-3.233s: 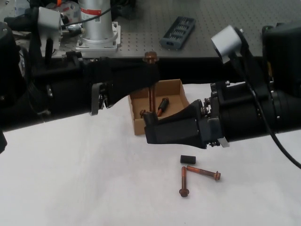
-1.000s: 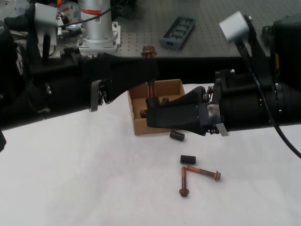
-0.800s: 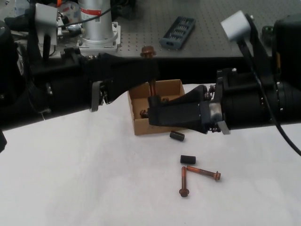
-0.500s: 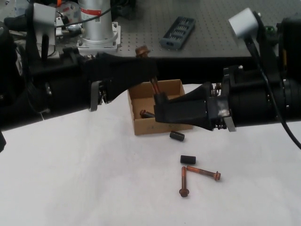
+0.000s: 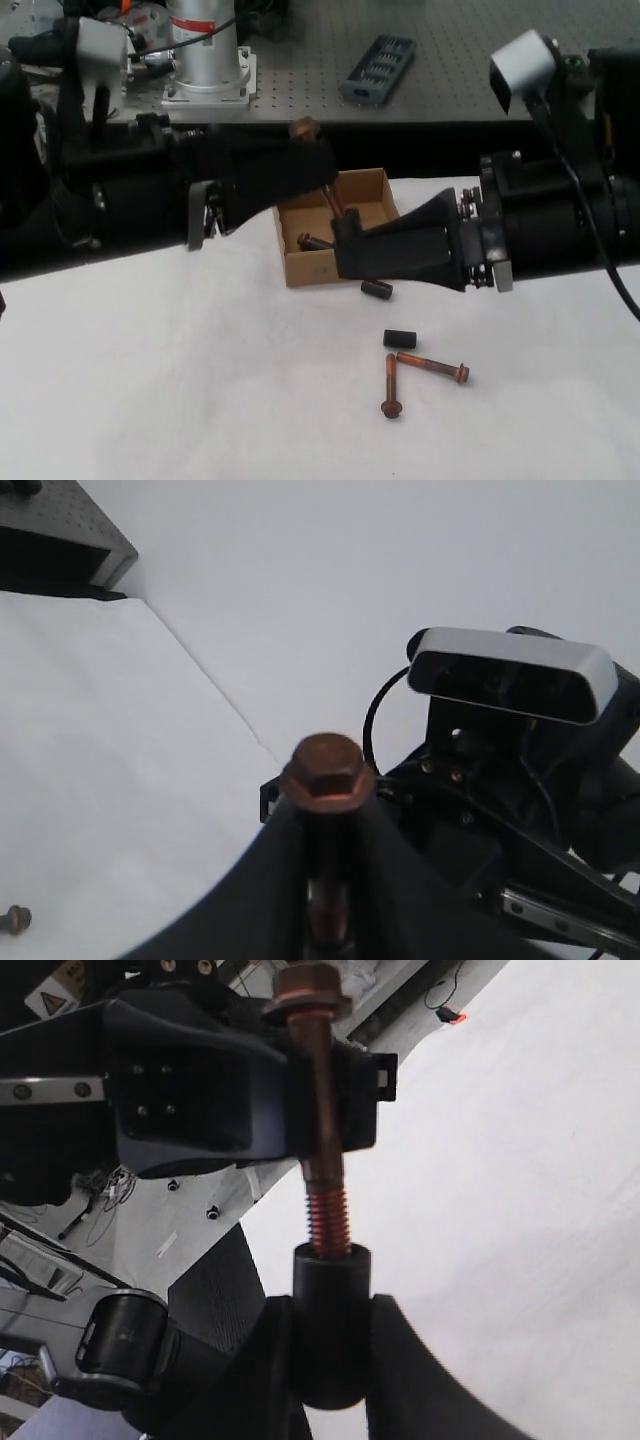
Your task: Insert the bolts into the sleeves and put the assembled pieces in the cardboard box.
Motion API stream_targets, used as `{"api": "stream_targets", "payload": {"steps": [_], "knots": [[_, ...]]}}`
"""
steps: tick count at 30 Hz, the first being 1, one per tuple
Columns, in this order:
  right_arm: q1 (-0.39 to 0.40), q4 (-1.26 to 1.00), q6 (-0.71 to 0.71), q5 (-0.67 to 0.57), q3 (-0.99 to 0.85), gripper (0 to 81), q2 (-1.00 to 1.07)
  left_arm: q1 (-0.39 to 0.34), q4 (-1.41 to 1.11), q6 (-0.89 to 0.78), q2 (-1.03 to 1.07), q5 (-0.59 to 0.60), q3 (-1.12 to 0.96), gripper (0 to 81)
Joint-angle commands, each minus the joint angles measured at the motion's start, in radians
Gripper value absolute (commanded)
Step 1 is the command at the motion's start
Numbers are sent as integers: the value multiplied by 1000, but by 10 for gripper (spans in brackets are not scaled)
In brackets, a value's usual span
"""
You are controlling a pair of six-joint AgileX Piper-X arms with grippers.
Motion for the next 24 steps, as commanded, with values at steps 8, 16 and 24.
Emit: {"api": "stream_targets", "payload": {"steps": [8, 16, 24], "knots": [[-12, 83, -148, -69, -19, 27, -26, 11, 126, 66, 6, 4, 12, 74], [-12, 83, -229, -59, -22, 27, -26, 11, 177, 66, 6, 0, 12, 74], [-12, 83, -298, -50, -22, 27, -24, 11, 179, 59, 6, 43, 12, 81]]}}
